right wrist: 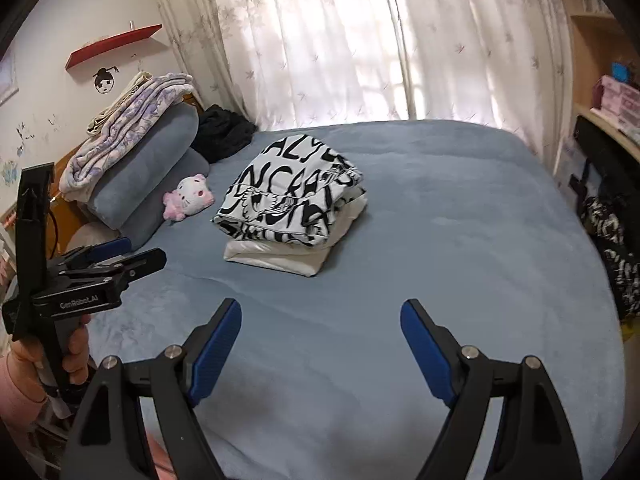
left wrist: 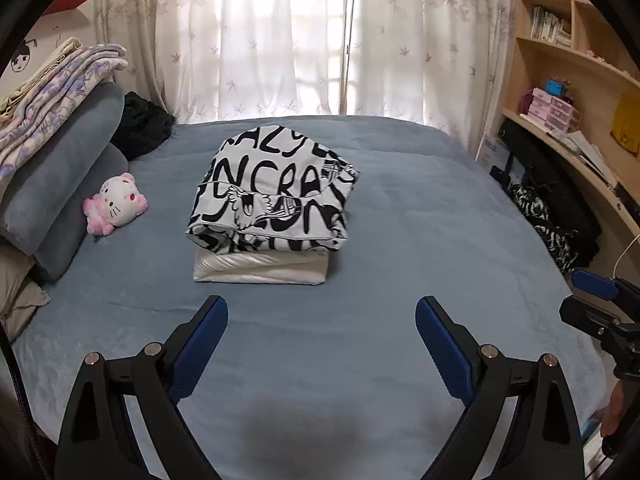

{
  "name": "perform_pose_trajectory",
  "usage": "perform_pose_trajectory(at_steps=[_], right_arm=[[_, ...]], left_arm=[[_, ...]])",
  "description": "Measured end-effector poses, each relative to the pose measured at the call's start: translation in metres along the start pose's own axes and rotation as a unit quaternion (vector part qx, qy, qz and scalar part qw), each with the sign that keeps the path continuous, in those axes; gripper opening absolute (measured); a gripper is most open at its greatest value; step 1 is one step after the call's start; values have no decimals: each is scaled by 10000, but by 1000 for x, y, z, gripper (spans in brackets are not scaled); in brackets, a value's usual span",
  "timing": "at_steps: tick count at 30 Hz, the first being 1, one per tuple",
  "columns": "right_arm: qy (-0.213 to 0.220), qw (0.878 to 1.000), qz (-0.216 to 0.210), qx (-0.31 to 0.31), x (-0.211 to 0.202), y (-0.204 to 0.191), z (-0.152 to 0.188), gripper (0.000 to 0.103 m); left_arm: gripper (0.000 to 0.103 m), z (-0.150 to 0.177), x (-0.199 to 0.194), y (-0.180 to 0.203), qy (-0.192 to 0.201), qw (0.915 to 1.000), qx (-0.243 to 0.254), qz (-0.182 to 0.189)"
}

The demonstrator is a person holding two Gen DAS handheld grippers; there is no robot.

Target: Fold large clothes

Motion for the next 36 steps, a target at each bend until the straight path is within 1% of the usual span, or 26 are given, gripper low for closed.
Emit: perform_pose_trajectory(at_steps=[4, 10, 13, 15, 17, 18, 20, 22, 24, 28, 30, 33, 36], right_arm=[[-6, 10000, 57, 68, -10, 4, 15, 82], [1, 9994, 170, 309, -13, 11, 44, 82], [49, 9986, 317, 416, -15, 12, 61, 82], [131, 9981, 381, 463, -18, 11, 75, 82], [198, 9978, 418, 481, -20, 8, 90, 82], [223, 9975, 444, 496, -20, 6, 96, 82], [249, 9969, 509, 540, -20, 4, 108, 83], [288, 9962, 584, 579, -18, 3, 117, 84], [331, 9953, 659, 627, -17, 3, 125, 84], [395, 9939, 619, 822, -18, 7, 134, 84], [398, 9932, 628, 900, -17, 8, 138, 84], [337, 9933, 743, 821, -16, 6, 143, 84], [268, 9939, 808, 699, -14, 3, 148, 84]], left_arm=[[94, 13, -7, 17, 15, 9999, 5, 108], [94, 36, -11, 47, 71, 9996, 11, 278], [95, 57, -13, 64, 89, 9996, 7, 283], [95, 71, -15, 73, 140, 9997, 34, 197], [95, 87, -17, 80, 220, 9997, 122, 4], [95, 96, -19, 85, 263, 9993, 210, -169], [95, 109, -21, 90, 312, 9985, 306, -321], [95, 118, -23, 93, 303, 9985, 298, -347], [95, 126, -23, 93, 213, 9987, 156, -437], [95, 135, -21, 88, 89, 9993, -77, -353], [95, 142, -20, 87, 77, 9990, -183, -396], [95, 149, -19, 87, 59, 9986, -194, -487], [95, 155, -16, 86, -17, 9988, -169, -461]])
Point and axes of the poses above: each gripper's, at about its wrist camera, not at the fingertips, and x roughly the way its jaws point, y to its right, z to its underside, the point moved 1 cm from there along x, roughly the way its jaws point, and after that the axes turned 7 degrees about -z, right-handed, at the moved point
